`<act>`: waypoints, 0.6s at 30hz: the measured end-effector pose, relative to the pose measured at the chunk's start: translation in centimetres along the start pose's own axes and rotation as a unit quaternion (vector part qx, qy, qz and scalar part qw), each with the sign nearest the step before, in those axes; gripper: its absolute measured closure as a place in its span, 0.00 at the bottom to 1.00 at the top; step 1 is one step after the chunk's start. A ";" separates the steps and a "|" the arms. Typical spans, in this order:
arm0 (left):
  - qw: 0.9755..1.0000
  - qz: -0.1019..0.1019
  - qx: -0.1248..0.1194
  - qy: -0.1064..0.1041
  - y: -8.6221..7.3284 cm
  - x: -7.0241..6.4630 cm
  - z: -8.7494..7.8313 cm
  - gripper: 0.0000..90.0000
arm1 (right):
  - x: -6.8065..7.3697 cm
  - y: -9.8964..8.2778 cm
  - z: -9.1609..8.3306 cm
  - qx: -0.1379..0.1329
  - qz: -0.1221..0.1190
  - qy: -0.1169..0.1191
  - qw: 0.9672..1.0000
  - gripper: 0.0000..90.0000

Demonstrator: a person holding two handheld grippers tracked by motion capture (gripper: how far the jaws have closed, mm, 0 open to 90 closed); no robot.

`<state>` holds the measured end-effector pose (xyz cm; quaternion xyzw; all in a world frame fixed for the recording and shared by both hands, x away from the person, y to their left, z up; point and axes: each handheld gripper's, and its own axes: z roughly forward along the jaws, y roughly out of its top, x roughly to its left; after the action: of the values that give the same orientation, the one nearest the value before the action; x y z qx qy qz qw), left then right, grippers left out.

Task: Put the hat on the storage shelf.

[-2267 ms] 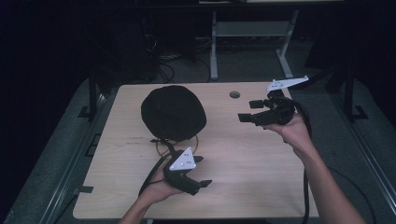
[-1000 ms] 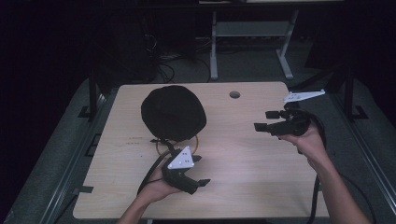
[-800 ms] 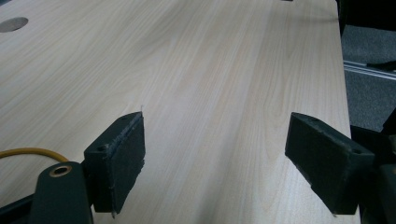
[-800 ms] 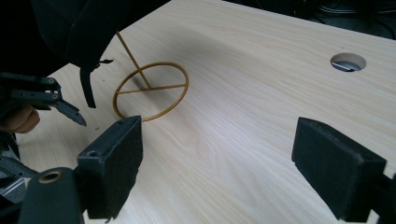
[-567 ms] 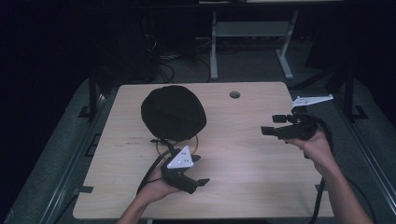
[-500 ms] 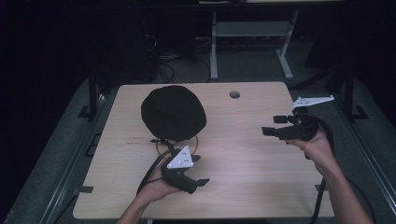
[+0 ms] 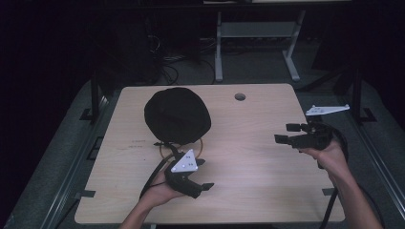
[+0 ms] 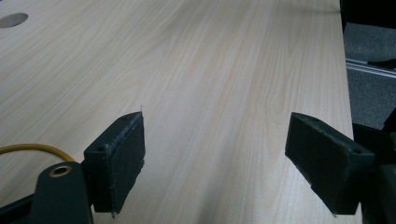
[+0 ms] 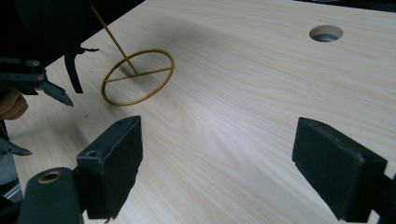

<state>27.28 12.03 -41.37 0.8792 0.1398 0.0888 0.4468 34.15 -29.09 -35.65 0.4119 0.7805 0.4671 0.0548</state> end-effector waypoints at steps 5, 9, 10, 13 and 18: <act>1.000 0.002 0.004 0.001 0.0 0.0 0.1 0.22 | -0.5 -0.9 -0.3 0.001 0.006 -0.003 1.000 0.17; 1.000 0.002 0.006 0.001 -0.1 0.0 0.2 0.22 | -0.7 -1.5 -0.5 0.001 0.012 -0.005 1.000 0.17; 1.000 0.002 0.005 0.001 -0.1 -0.1 0.2 0.22 | -0.8 -1.6 -0.6 0.001 0.011 -0.005 1.000 0.17; 1.000 0.001 0.004 0.001 -0.1 -0.1 0.2 0.22 | -1.0 -2.2 -0.7 0.003 0.015 -0.008 1.000 0.17; 1.000 0.000 0.006 0.001 -0.2 0.0 0.2 0.22 | -1.3 -2.9 -1.0 0.002 0.021 -0.010 1.000 0.17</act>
<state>27.31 11.98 -41.66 0.8819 0.1405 0.0891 0.4410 32.82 -31.34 -37.75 0.4333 0.7719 0.4622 0.0522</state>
